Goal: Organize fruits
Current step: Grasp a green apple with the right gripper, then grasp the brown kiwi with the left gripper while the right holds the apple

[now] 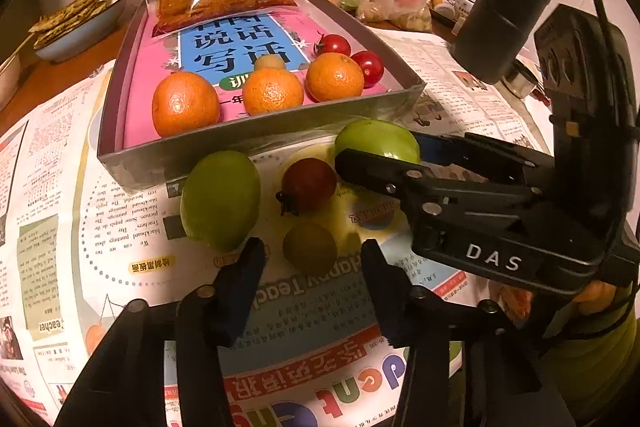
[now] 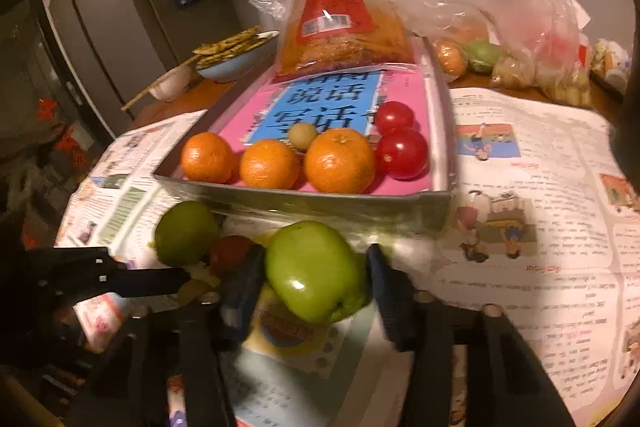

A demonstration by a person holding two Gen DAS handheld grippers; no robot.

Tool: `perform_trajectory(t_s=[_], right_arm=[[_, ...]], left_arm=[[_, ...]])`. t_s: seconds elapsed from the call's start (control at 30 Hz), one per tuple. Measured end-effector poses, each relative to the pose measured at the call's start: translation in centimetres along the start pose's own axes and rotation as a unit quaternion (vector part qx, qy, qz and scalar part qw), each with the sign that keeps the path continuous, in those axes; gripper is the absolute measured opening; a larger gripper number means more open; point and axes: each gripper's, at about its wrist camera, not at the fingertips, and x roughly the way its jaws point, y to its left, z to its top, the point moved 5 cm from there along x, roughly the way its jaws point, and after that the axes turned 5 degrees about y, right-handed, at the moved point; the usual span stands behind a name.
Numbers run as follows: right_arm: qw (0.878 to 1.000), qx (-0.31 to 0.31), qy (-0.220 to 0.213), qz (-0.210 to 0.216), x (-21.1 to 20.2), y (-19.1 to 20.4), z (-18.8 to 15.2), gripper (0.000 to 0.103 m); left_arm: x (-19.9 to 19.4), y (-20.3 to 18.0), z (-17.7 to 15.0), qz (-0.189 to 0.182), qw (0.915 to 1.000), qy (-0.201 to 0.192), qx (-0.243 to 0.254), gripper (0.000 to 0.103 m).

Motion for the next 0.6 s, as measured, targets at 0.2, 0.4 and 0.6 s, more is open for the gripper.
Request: perform_trajectory(t_s=[0.2, 0.4, 0.6], right_arm=[[1.0, 0.008, -0.008, -0.014, -0.9, -0.7, -0.4, 0.048], [0.999, 0.025, -0.03, -0.014, -2.9, -1.7, -0.3, 0.048], [0.998, 0.041, -0.05, -0.021, -4.5, -2.9, 0.0, 0.048]], left_arm=[[0.2, -0.4, 0.2, 0.02, 0.9997, -0.003, 0.01, 0.037], [0.4, -0.9, 0.3, 0.031, 0.9993, -0.005, 0.021, 0.027], [-0.5, -0.9, 0.2, 0.009, 0.9997, -0.012, 0.017, 0.027]])
